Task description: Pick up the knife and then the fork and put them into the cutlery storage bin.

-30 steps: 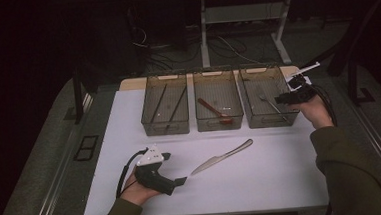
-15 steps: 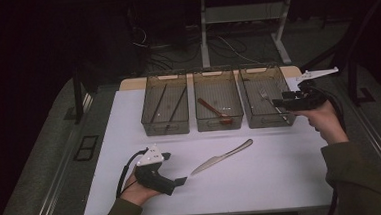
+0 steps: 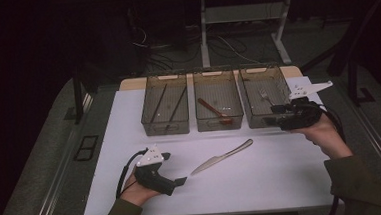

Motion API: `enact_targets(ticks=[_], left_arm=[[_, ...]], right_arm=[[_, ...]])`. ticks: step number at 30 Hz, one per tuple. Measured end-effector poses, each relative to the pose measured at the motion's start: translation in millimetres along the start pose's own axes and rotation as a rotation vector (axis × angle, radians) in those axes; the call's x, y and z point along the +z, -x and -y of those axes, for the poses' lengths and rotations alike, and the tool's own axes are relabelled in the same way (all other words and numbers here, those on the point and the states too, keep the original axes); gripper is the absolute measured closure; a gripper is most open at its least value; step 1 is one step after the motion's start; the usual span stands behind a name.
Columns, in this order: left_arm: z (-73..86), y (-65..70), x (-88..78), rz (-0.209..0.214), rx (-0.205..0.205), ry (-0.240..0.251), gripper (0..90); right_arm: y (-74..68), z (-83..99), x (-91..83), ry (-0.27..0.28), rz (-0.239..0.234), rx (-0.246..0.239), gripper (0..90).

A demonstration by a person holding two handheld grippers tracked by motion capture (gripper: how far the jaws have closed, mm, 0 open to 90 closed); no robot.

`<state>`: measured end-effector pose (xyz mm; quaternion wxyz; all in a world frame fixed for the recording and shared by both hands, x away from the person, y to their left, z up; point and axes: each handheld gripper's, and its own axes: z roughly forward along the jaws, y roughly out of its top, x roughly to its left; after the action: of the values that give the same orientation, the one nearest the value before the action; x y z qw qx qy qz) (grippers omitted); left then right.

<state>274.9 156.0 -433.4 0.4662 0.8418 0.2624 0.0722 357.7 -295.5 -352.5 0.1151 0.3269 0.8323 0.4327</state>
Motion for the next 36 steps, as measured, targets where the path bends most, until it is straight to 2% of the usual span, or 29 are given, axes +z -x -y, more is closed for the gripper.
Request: enact_targets(ticks=[9,23,27,36], left_arm=[[0.0,0.4,0.5,0.000,0.001,-0.001,0.0],[0.1,-0.2,1.0,0.003,-0.002,-0.001,0.0],[0.1,0.0,0.9,0.006,-0.001,0.000,0.0],[0.2,-0.2,1.0,0.009,-0.001,0.000,0.0]], right_arm=[[-25.7,-4.6,19.6,-0.069,-0.092,-0.108,44.2],[-53.8,-12.6,67.0,-0.233,-0.176,-0.244,47.6],[-59.7,-14.2,84.6,-0.301,-0.196,-0.310,48.7],[-64.3,-13.4,116.0,-0.448,-0.208,-0.389,53.2]])
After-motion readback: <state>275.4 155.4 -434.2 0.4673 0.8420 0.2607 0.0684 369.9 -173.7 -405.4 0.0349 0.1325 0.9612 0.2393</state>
